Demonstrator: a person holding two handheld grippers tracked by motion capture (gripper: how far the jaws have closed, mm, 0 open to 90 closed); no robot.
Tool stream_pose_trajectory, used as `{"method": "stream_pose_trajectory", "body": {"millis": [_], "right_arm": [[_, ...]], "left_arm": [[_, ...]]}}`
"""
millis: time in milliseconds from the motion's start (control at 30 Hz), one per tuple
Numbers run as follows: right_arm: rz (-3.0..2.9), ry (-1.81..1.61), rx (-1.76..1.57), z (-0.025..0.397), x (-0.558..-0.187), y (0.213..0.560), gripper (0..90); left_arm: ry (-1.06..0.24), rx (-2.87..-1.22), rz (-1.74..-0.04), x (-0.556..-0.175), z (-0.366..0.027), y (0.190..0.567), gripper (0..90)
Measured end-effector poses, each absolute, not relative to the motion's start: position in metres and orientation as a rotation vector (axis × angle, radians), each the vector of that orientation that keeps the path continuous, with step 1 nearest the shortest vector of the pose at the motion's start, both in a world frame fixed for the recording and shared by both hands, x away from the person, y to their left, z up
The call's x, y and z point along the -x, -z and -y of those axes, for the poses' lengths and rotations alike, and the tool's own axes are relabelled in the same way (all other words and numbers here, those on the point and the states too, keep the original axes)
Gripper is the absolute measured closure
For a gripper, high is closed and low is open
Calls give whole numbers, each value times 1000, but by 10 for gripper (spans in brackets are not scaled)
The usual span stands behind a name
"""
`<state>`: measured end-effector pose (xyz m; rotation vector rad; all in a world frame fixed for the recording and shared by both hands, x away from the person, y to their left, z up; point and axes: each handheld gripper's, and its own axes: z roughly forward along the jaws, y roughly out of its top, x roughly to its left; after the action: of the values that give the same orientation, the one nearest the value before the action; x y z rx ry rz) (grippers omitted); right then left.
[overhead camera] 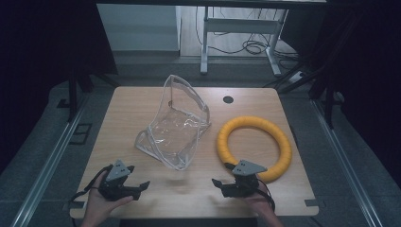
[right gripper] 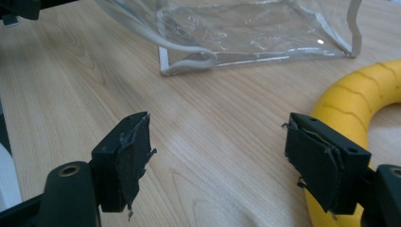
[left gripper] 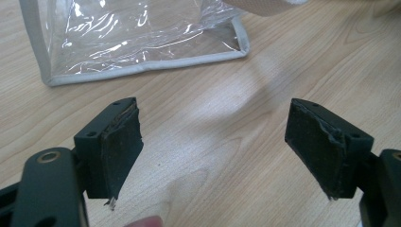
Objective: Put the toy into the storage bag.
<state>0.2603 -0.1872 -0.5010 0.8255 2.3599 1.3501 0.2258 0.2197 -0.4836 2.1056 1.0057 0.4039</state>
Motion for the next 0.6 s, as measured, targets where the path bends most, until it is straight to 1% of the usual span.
{"method": "stream_pose_trajectory", "body": {"millis": [167, 600], "right_arm": [[-2345, -1345, -807, 188, -258, 500, 256], [-2365, -1368, -880, 194, -264, 498, 304]], "left_arm": [[-403, -2100, -1001, -225, -221, 483, 193], [-401, -2107, -1005, -227, -221, 484, 194]]}}
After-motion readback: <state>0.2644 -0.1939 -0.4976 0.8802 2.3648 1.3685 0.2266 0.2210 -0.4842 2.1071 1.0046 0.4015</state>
